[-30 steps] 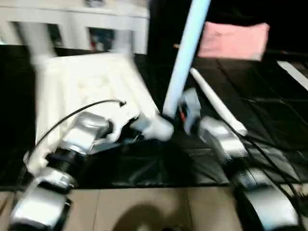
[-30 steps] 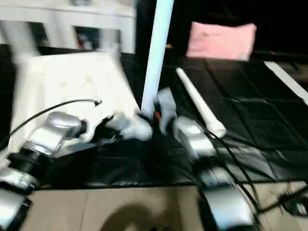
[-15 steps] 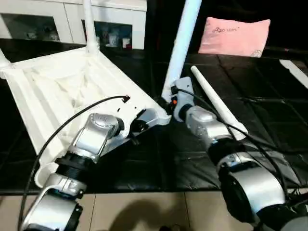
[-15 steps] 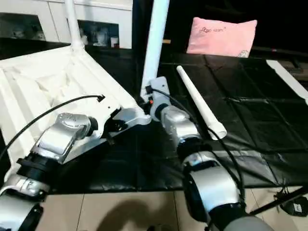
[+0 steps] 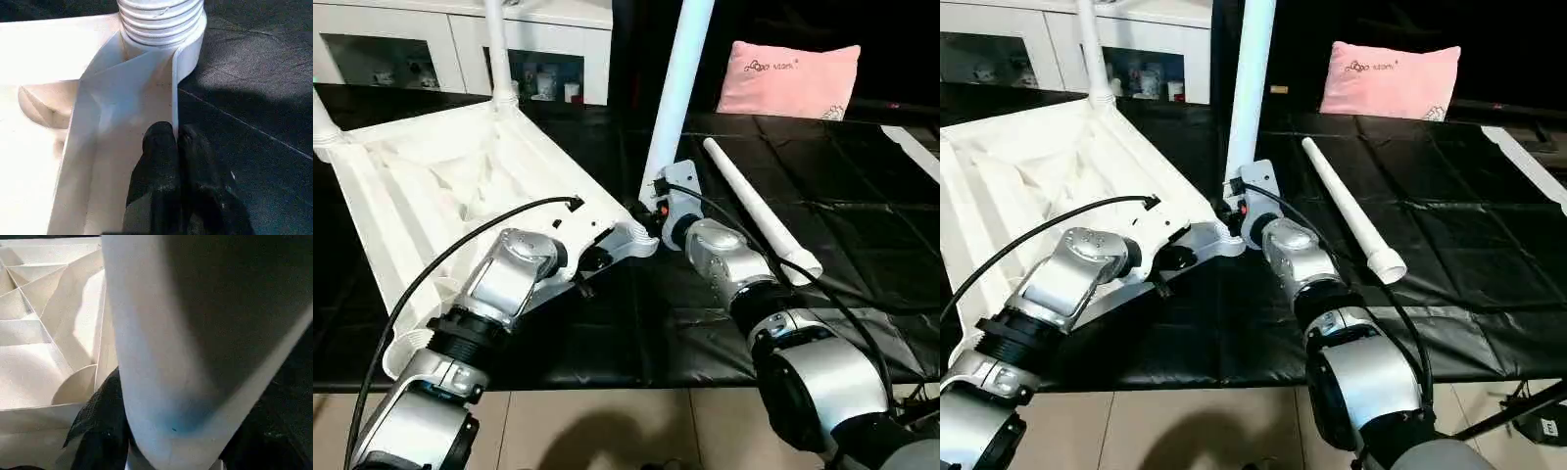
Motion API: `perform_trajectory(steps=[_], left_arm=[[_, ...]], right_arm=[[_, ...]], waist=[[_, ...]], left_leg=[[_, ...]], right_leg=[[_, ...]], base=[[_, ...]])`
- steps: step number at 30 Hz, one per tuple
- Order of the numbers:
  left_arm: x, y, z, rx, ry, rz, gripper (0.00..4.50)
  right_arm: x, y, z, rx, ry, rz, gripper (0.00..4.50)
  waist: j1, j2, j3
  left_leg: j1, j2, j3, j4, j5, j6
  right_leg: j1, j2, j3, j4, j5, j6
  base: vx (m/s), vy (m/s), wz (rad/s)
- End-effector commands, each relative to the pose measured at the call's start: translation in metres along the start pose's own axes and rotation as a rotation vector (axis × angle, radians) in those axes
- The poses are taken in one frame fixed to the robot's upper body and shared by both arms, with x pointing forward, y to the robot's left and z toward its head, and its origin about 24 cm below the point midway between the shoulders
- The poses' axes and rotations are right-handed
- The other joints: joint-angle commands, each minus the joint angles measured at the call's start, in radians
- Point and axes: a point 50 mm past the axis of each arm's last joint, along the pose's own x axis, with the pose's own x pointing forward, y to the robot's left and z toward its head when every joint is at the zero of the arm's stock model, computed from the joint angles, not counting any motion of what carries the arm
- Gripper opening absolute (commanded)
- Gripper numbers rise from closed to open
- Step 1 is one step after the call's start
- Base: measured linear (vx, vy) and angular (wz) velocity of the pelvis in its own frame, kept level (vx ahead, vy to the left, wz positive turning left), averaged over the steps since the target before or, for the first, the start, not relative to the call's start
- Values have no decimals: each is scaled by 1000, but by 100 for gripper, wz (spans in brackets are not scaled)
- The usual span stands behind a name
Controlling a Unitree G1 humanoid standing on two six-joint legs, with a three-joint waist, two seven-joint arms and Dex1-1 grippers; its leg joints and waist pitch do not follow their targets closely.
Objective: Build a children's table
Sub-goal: Rotate leg to tighten
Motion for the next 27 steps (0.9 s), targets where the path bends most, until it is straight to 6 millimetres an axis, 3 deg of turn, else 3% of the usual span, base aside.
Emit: perform_trajectory(steps=[1,2,3,4,17,20,21,23,24,26,27], left_arm=[[1,-1,10,20,-25,-12,0],[2,-2,10,19,-25,-13,0],[2,-2,10,18,-26,-15,0],[2,-2,10,18,-26,-15,0],[2,5,4,58,-13,-8,0],[2,7,2,92,-17,-21,0],[3,8,0,137,-25,-46,0],[3,8,-3,136,-15,-58,0],[2,8,-5,133,-8,-65,0],[2,9,-8,143,7,-85,0],[2,9,-10,152,18,-94,0]], right_arm=[[-7,-2,-44,36,188,-17,193],[-7,-2,-44,39,188,-14,193],[-7,-2,-44,45,188,-14,249],[-7,-2,-44,48,189,-14,263],[-16,-19,-36,14,108,-10,358],[-25,-23,-37,-7,67,50,397],[-35,-26,-39,-23,38,87,401],[-42,-28,-40,-31,25,103,408],[-45,-29,-41,-35,19,111,433],[-53,-30,-41,-33,-5,125,443],[-57,-31,-41,-21,-15,127,443]], waist=[[3,27,-58],[4,28,-58],[3,28,-58],[3,28,-58],[11,33,-61],[16,31,-62],[21,38,-58],[24,38,-59],[26,36,-59],[27,43,-57],[26,39,-56]], left_leg=[[-17,-33,37,-66,-221,-3],[-16,-32,36,-66,-223,-3],[-17,-32,36,-66,-226,-3],[-18,-32,36,-66,-225,-2],[-19,-31,39,-65,-183,8],[-22,-31,38,-64,-159,15],[-21,-35,40,-63,-161,26],[-22,-35,38,-64,-148,27],[-20,-34,40,-64,-150,28],[-20,-35,38,-66,-161,21],[-21,-35,38,-66,-167,22]], right_leg=[[69,-44,36,-79,-240,-179],[69,-45,35,-79,-247,-177],[69,-45,36,-80,-255,-174],[69,-46,36,-80,-256,-173],[73,-45,37,-76,-184,-195],[80,-46,37,-73,-159,-197],[80,-43,37,-82,-168,-188],[83,-43,38,-80,-163,-185],[81,-43,38,-81,-165,-181],[80,-43,37,-86,-200,-174],[82,-42,37,-87,-217,-167]], base=[[0,0,0],[0,0,0],[0,0,0],[0,0,0],[0,0,0],[0,0,0],[0,0,0],[0,0,0],[0,0,0],[0,0,0],[0,0,0]])
